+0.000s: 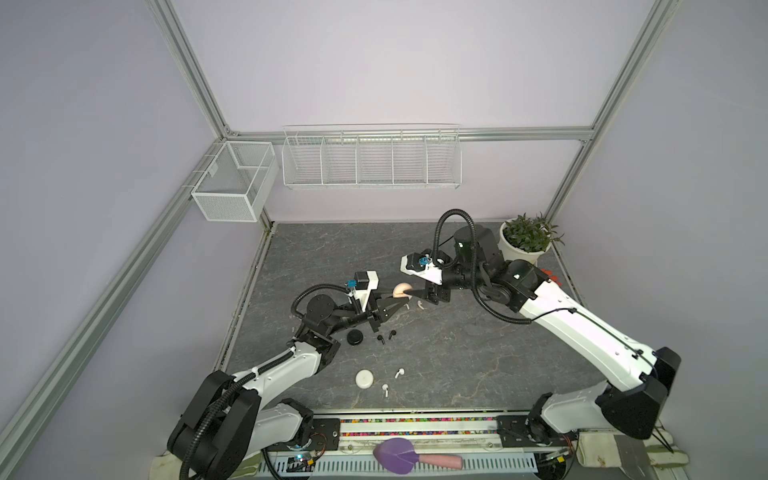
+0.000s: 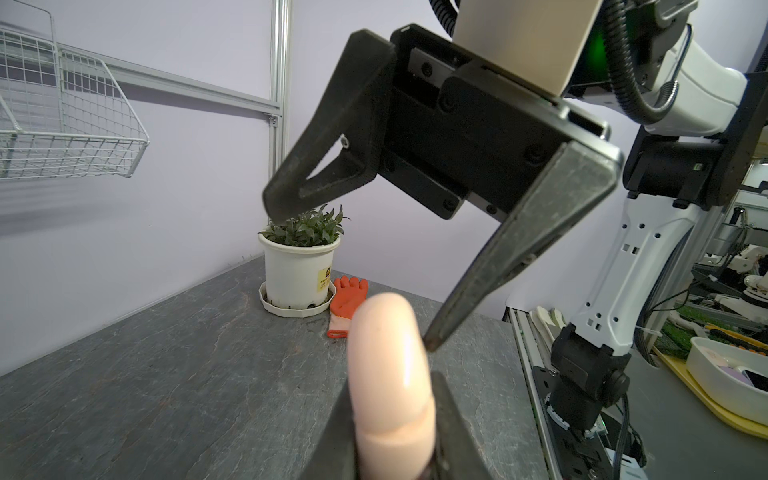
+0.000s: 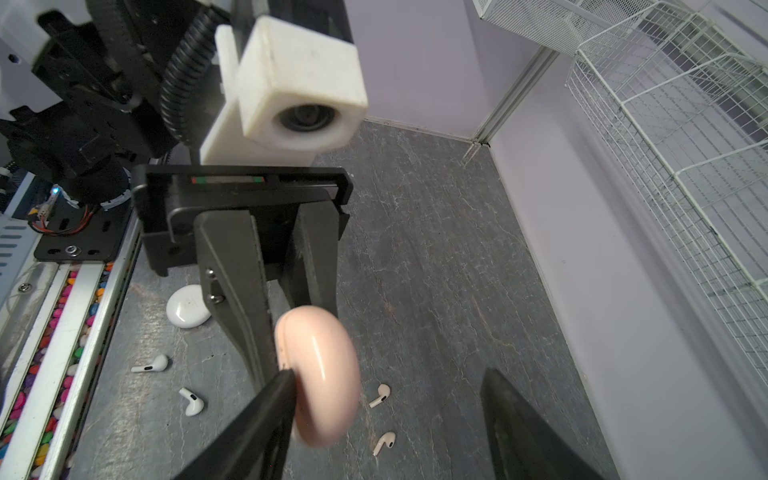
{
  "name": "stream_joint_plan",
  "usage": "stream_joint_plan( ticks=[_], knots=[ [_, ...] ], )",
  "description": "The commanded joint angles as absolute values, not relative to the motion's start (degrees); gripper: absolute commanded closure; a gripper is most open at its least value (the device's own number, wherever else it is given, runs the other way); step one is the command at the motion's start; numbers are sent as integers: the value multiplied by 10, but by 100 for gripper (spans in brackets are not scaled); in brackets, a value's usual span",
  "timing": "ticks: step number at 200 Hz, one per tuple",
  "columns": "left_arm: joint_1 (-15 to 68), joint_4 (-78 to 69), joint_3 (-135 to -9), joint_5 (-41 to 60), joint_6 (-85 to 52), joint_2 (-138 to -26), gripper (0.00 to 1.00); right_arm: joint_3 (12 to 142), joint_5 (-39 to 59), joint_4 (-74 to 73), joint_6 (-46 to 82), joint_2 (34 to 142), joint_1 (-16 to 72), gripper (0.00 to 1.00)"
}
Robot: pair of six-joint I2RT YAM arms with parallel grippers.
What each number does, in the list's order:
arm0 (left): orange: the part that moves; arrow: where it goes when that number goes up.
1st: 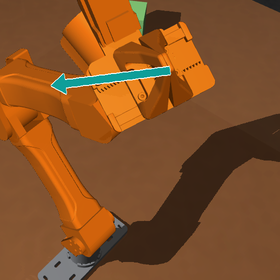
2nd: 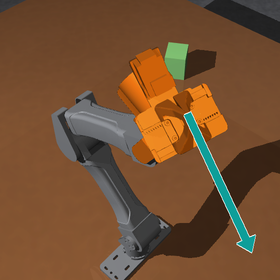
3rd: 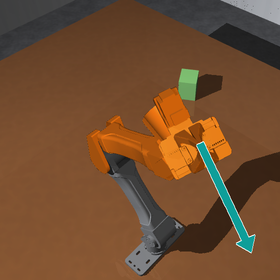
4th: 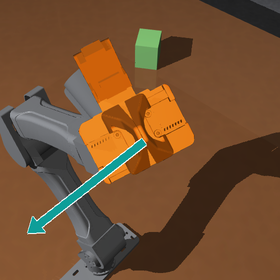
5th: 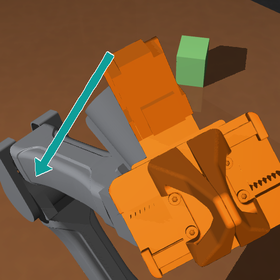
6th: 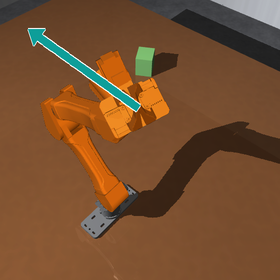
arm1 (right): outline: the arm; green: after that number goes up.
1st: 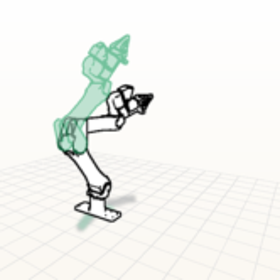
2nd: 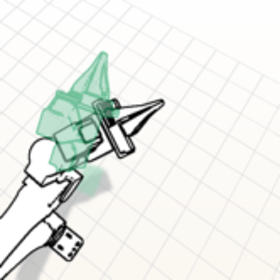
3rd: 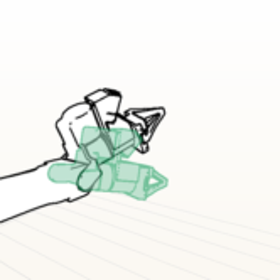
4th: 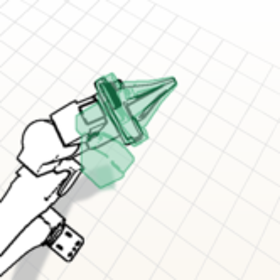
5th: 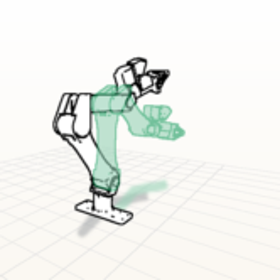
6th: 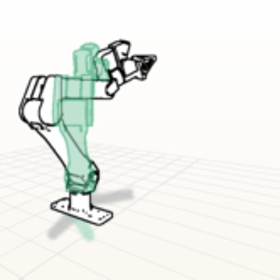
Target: Insert the wireless bluetooth earbuds into the charging case
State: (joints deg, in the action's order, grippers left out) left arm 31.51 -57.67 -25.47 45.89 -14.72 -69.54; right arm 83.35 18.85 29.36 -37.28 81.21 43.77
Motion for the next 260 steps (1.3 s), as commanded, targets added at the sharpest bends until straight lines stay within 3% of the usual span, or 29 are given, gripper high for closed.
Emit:
stream_joint_plan(
  ticks=[1, 68, 230, 260],
  knots=[
    [317, -590, -244, 478, -145, -700, 100, 838, 172, 241, -362, 802, 439, 26],
    [318, -590, -242, 479, -145, -699, 100, 842, 160, 226, -344, 808, 443, 20],
    [318, -589, -238, 474, -141, -696, 100, 859, 153, 227, -334, 832, 450, 18],
    [317, -576, -236, 457, -139, -687, 100, 854, 94, 228, -230, 799, 450, 18]
  ],
)
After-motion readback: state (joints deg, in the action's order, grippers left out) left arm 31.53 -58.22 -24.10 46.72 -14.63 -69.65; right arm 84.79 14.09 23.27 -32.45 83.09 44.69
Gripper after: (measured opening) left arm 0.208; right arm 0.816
